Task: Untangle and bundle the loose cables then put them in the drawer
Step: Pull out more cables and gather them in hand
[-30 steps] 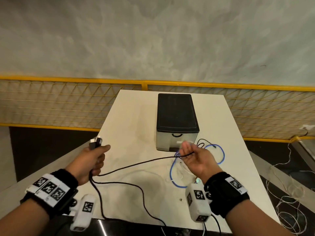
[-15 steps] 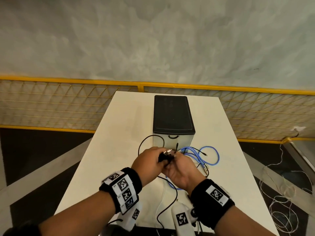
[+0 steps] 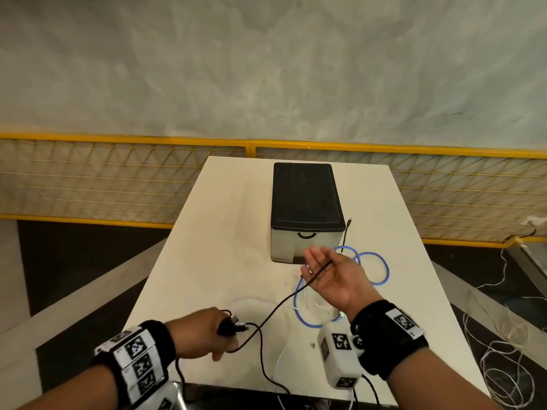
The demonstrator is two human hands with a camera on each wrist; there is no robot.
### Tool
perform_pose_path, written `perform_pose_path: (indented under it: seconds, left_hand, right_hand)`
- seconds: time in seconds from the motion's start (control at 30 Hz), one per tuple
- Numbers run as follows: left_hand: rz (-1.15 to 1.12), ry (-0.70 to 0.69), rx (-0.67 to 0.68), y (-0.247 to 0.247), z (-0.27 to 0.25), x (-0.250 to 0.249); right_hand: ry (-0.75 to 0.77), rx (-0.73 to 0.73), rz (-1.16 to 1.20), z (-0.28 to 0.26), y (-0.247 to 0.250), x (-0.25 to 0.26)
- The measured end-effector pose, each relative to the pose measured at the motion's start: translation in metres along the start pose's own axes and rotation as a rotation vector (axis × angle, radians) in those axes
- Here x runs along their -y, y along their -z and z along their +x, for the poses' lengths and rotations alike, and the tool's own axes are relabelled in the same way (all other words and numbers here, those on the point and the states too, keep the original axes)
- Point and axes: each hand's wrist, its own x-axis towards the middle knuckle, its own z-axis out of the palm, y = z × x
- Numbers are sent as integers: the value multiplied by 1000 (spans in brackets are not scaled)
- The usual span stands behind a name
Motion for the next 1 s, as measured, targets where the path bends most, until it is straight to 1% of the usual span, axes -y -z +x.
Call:
perform_pose_path:
  seconds: [0.07,0.13,0.17,0.2,0.23,0.3,0.33,0.37,0.4,0.47,0.53,0.6,0.63,0.73,0.8,0.87,0.93,1.0]
  left_hand:
    - [32,38,15,-2,-7,14]
    - [87,53,37,-2,-9,14]
    - [88,44,14,0,-9,10]
    - [64,23,-50,3,-9,2]
    - [4,-6,-161,7,-8,-8]
    - [-134,-81,-439,15,-1,-32]
    - [-182,-128,-554,18,3,-48]
    - [-190,-171,-614,19,11,-63]
    - [-168,-213,-620,17,19,-76]
    - [-83,-261,-534,5,37,-98]
    - [-77,-276,-474,-10,54,-106]
    - [-119,-287,-498,-17,61,-109]
    - [-147,-295,-483,-19,63,-109]
    - [-197,-329,-323,-17,59,-99]
    - [-182,-280,-195,-15,49,-86]
    - [-232,-235,-103,-13,37,-68]
    - [-310,-219,-75,-10,25,-53]
    - [-341,-208,-52,-7,16,-43]
  right_hand:
    - [-17,-19,-48,4,6,1]
    - [-24,-15,-82,3,8,-5]
    - [-20,-11,-101,2,7,-8]
    - [-18,-8,-118,-1,6,-11]
    - [-17,-11,-134,-3,4,-15]
    - [-11,-22,-157,-4,4,-22]
    - [-13,-30,-166,-5,4,-25]
    - [-16,-35,-168,-6,3,-29]
    - [-17,-39,-166,-8,1,-33]
    - [-27,-19,-140,-13,-3,-38]
    - [-37,-11,-148,-20,-7,-39]
    - [-46,8,-186,-24,-6,-38]
    - [-58,15,-211,-24,-4,-37]
    - [-87,-11,-206,-22,2,-32]
    - [-60,-51,-135,-14,8,-22]
    - [-54,-93,-102,-7,13,-13]
    - [-77,-115,-112,-2,17,-12]
    - [-113,-101,-127,1,15,-19]
